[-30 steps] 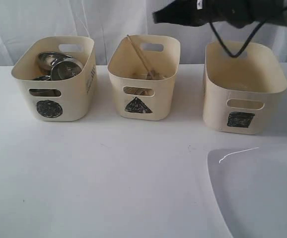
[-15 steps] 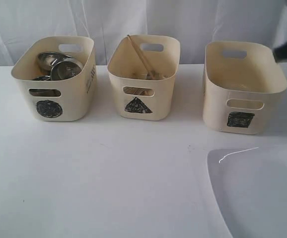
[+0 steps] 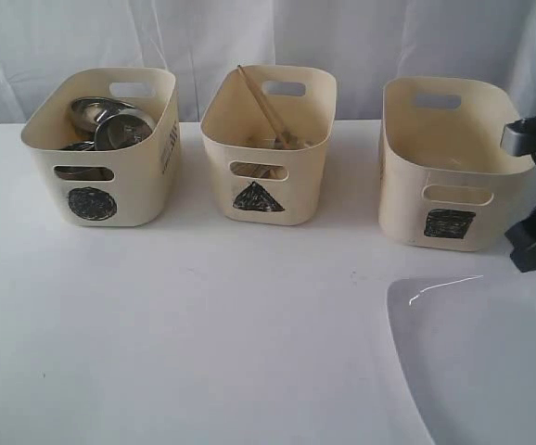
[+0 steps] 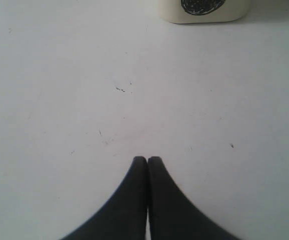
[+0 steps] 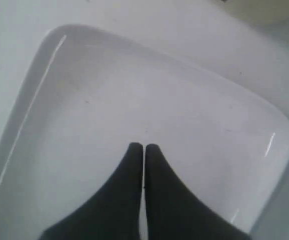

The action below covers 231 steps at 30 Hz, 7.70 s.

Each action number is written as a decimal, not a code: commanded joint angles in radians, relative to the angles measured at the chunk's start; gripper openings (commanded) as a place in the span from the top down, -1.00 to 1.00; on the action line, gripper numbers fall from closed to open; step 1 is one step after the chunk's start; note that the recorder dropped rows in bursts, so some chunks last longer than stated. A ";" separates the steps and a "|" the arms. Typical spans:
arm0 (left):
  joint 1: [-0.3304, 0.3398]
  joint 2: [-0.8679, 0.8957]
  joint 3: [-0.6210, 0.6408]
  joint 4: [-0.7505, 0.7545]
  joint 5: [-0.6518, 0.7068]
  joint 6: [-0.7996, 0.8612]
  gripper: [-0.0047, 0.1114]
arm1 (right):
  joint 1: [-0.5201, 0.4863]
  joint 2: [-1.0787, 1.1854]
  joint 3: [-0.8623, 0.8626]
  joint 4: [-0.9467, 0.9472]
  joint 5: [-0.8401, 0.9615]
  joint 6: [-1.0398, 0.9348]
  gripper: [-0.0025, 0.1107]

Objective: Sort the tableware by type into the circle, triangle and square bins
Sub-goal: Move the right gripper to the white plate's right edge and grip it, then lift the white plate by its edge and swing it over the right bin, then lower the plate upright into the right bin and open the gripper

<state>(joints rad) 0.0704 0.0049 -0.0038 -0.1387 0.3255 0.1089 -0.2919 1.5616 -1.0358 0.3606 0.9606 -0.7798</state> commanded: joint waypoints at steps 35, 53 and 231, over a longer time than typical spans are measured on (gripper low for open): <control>-0.001 -0.005 0.004 -0.005 0.027 0.000 0.92 | -0.358 0.110 0.014 0.029 0.139 0.217 0.04; -0.001 -0.005 0.004 -0.005 0.027 0.000 0.92 | -0.380 0.344 0.061 0.534 -0.230 -0.733 0.04; -0.001 -0.005 0.004 -0.005 0.027 0.000 0.92 | -0.476 0.073 -0.305 1.130 0.154 -0.296 0.96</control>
<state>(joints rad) 0.0704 0.0049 -0.0038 -0.1387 0.3255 0.1108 -0.7454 1.6308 -1.3258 1.3767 1.1206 -1.0913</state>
